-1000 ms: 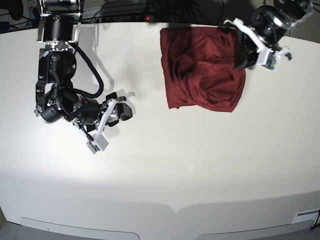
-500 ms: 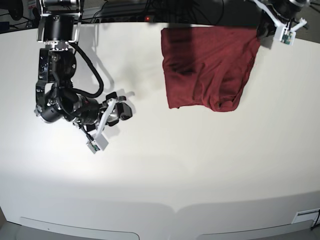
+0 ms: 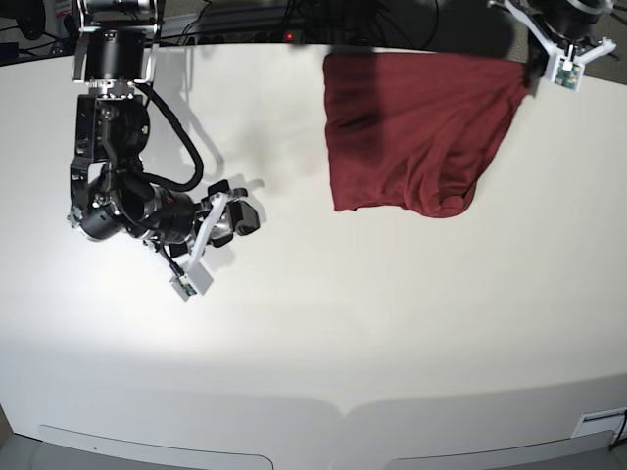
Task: Fold the T-shirt properly
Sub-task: 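Press and adjust the folded bundle with the left gripper, then grasp the bundle edge with the left gripper and tug it flat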
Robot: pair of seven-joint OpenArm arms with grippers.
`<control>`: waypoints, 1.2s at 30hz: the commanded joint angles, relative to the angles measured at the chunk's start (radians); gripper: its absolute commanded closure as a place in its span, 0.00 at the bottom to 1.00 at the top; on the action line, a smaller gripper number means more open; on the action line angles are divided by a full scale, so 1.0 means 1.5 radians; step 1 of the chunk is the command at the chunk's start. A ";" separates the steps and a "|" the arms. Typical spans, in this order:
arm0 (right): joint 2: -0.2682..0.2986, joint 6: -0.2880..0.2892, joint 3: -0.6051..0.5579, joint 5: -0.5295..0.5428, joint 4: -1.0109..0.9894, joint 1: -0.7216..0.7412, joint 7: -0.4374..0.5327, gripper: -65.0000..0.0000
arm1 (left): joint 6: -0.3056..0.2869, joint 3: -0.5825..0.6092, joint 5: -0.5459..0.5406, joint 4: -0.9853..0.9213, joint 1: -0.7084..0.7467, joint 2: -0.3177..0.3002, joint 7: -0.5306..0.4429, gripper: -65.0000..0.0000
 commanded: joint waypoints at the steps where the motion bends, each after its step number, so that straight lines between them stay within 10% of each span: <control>1: 0.004 0.003 0.001 0.013 0.012 0.013 0.013 0.54 | 0.027 -0.004 0.020 0.013 0.007 -0.004 -0.020 0.82; 4: 0.004 0.003 0.001 0.016 0.012 0.013 0.013 0.54 | 0.082 -0.004 0.077 0.014 0.007 -0.004 -0.043 0.63; 13: 0.004 0.003 0.001 0.016 0.012 0.013 0.013 0.54 | 0.085 -0.004 0.029 0.046 0.003 -0.004 -0.189 0.62; 17: 0.004 0.003 0.001 0.032 0.012 0.013 0.013 0.54 | -0.026 -0.003 -0.097 0.082 -0.052 -0.004 -0.195 0.68; 24: 0.004 0.003 0.001 0.044 0.012 0.013 0.008 0.54 | -0.060 0.068 -0.212 0.063 -0.178 -0.004 -0.094 0.91; 36: 0.004 0.003 0.001 0.043 0.012 0.013 0.005 0.54 | -0.059 0.180 -0.212 -0.160 -0.368 -0.004 0.022 0.79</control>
